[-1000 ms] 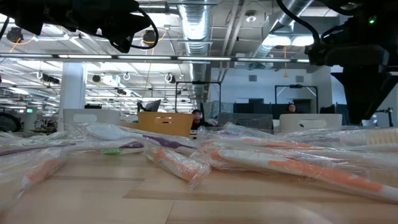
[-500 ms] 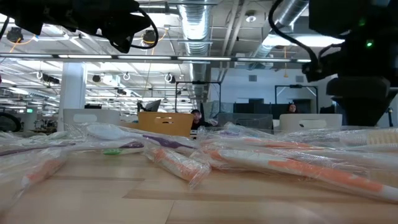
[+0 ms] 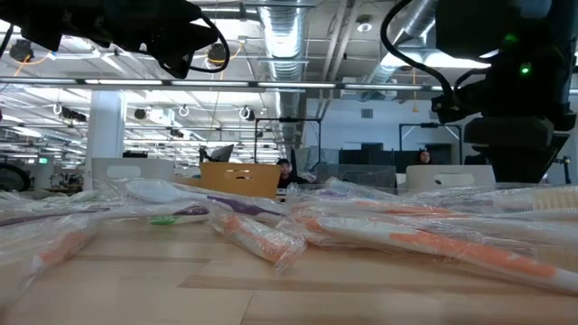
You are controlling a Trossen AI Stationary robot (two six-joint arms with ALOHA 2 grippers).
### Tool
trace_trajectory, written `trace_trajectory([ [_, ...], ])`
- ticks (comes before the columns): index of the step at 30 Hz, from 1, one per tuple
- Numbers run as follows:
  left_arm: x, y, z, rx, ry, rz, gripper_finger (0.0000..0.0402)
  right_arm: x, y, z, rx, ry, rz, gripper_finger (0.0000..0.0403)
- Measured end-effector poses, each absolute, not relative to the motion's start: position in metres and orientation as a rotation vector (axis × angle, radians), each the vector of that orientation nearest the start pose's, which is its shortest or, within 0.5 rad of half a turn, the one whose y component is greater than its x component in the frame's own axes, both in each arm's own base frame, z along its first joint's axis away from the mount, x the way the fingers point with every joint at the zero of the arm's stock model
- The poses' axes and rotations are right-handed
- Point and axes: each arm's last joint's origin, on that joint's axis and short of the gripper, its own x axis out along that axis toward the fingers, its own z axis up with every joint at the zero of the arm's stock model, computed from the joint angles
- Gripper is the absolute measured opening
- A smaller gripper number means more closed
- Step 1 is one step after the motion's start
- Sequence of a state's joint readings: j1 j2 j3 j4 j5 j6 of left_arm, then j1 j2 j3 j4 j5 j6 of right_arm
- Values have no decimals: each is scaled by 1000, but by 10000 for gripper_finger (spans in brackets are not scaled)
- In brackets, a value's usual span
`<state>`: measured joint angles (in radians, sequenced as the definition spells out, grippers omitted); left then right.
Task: Pick & Place Toothbrushes
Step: Put the blue toothbrush into the left white bin
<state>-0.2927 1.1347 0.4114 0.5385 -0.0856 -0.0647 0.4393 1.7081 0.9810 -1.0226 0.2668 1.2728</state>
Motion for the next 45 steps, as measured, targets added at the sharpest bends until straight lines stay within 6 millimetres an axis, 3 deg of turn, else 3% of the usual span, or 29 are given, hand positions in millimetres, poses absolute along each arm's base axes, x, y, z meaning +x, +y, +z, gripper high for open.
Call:
trace_trajectory([
  [45, 218, -63, 208, -33, 189, -199, 158, 242, 105, 142, 417, 1350, -801, 260],
])
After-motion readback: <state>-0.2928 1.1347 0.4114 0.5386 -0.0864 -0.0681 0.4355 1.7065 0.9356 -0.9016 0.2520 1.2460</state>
